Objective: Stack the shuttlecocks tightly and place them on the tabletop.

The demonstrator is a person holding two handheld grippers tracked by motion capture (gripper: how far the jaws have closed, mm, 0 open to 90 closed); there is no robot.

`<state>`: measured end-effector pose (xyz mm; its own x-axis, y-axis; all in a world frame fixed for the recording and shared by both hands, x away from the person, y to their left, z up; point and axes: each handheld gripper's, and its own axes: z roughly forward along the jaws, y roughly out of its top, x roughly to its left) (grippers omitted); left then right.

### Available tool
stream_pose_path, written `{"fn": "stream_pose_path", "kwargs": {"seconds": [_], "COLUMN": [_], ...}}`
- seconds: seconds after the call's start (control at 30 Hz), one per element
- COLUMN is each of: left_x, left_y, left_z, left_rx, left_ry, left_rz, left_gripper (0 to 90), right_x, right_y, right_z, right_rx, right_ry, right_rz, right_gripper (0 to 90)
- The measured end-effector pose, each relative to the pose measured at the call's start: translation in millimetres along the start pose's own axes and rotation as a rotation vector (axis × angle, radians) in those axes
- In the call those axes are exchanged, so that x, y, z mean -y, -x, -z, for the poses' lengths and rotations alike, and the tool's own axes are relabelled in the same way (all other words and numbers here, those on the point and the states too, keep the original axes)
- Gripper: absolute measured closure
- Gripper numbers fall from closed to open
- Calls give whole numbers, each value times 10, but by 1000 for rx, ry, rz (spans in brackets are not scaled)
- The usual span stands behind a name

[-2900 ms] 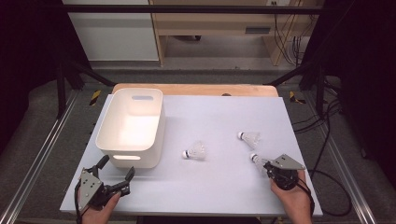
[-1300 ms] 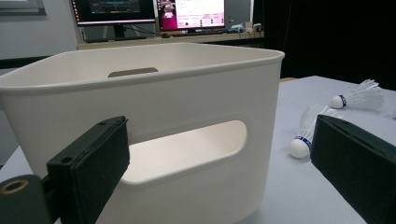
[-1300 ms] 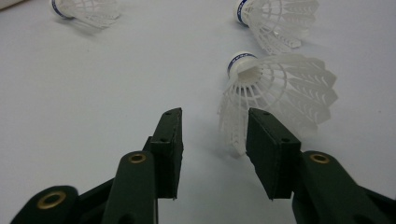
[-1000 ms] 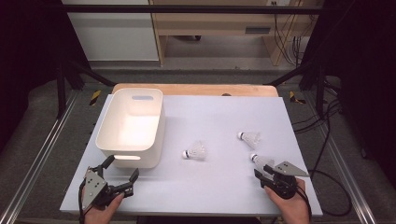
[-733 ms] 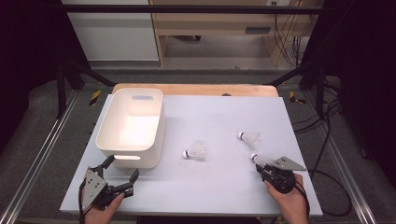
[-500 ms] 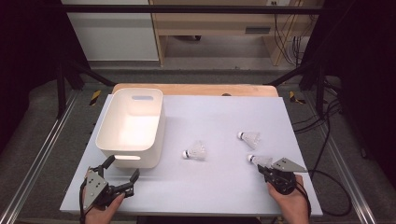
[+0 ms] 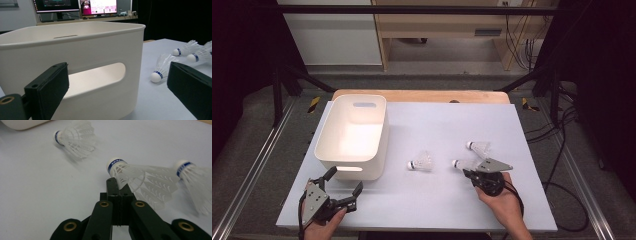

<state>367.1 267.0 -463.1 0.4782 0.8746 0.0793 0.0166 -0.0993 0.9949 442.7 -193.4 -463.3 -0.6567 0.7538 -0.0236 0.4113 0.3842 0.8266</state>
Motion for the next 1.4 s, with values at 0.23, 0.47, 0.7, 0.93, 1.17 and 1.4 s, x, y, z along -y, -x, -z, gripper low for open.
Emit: {"fn": "stream_pose_path", "kwargs": {"seconds": [0.23,0.47,0.7,0.93,1.17,1.4], "left_x": [-4,-3,-8,-9,-11,-11], "left_y": [-11,0,2,-3,12,13], "left_z": [8,-10,-7,-6,-17,-18], "left_rx": [2,5,7,4,9,9], "left_ry": [4,3,5,4,2,1], "left_rz": [6,6,5,7,1,1], "left_gripper": [31,32,34,34,35,35], "right_x": [-215,-319,-323,-340,-357,-358], "right_y": [-83,-107,-172,-227,-307,-373], "right_z": [-338,-505,-582,-634,-668,-671], "right_rx": [-67,-124,-159,-171,-192,-210], "right_ry": [-22,0,-1,0,-2,-5], "right_rz": [48,49,92,116,138,156], "right_gripper": [900,900,900,900,900,900]}}
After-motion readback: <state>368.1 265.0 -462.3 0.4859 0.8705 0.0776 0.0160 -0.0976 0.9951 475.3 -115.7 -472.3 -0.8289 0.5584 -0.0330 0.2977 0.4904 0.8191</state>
